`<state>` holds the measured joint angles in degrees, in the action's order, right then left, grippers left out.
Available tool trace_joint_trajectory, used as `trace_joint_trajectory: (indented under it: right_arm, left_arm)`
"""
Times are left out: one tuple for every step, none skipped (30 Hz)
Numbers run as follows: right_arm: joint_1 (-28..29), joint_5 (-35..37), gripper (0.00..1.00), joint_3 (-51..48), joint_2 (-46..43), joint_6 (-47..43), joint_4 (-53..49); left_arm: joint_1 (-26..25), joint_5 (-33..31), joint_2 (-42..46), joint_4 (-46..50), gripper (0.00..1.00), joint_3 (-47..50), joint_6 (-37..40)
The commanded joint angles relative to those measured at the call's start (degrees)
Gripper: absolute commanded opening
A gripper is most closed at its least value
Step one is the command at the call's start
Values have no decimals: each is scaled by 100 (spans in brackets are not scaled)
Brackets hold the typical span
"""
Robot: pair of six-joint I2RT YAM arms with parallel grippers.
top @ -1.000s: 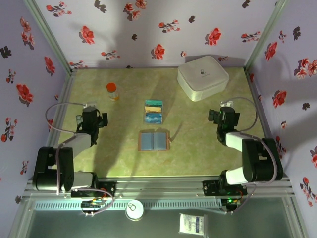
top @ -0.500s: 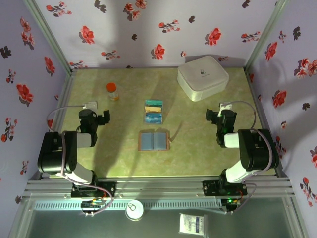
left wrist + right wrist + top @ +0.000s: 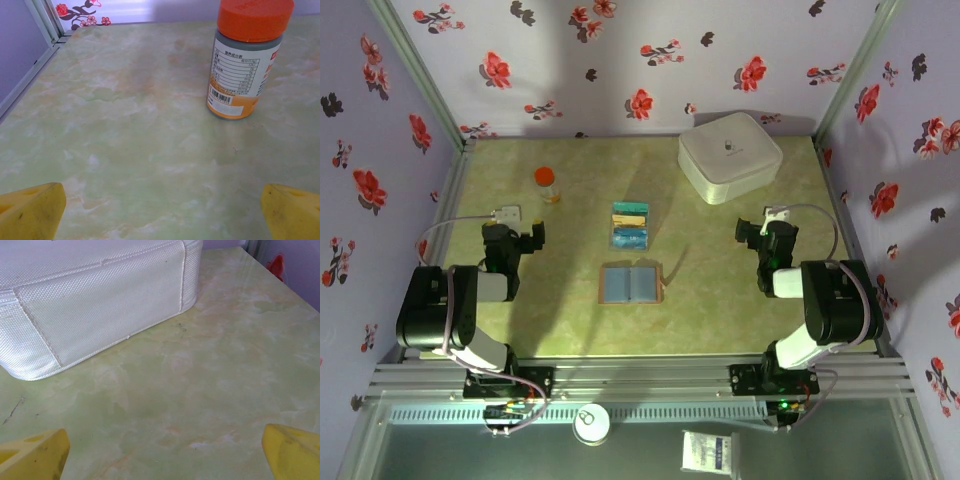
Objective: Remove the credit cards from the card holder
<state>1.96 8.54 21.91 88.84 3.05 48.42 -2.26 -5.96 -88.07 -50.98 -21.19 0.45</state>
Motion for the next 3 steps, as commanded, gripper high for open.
trace_joint_trajectory:
  right_arm:
    - [-37, 10, 99, 64, 45, 73, 156]
    - [-34, 23, 99, 51, 23, 77, 165]
    - [-37, 28, 99, 34, 16, 82, 173]
  left_arm:
    - [7, -125, -29, -246, 100, 1, 131]
    - [13, -128, -32, -246, 100, 0, 131]
    - [9, -125, -31, -239, 100, 1, 131]
